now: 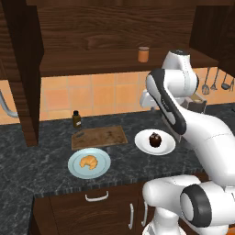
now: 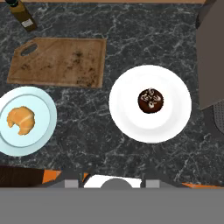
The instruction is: From the different types of pastries on the counter, select a croissant and place it on the cutting board. Then retrieve a jar of jam from the cabinet and place it alongside the croissant on the cutting board.
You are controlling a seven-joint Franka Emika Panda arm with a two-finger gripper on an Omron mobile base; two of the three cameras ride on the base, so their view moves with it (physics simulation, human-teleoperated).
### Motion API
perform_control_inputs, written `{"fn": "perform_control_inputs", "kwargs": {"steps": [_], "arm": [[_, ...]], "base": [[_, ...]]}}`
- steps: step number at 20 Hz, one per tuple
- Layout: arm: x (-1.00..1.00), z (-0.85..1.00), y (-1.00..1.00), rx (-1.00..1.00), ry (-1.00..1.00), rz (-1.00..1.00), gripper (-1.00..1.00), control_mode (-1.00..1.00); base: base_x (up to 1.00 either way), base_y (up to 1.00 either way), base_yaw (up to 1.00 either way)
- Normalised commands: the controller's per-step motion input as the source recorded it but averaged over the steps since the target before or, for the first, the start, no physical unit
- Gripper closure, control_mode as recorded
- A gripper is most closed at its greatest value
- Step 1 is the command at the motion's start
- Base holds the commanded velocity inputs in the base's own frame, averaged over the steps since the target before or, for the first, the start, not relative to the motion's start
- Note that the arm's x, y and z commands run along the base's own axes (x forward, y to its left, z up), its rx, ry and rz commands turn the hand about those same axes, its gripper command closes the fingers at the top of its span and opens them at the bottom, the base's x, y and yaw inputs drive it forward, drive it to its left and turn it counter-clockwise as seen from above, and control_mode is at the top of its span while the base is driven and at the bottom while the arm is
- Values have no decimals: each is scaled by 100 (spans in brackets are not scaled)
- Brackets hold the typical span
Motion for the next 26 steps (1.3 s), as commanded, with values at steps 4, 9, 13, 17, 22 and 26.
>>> {"fn": "perform_control_inputs", "kwargs": {"steps": [4, 9, 13, 17, 22, 26], "arm": [[-6, 0, 0, 0, -5, 0, -100, -100], [-26, 0, 0, 0, -2, 0, -100, -100], [-76, -10, 9, 0, -5, 0, -100, -100], [-49, -15, 44, 0, -15, 2, -100, -100], [-20, -48, 57, 0, -17, 8, -100, -100], [-1, -71, 73, 0, -8, 14, -100, -100]], "base": [[0, 0, 0], [0, 0, 0], [0, 0, 0], [0, 0, 0], [0, 0, 0], [0, 0, 0]]}}
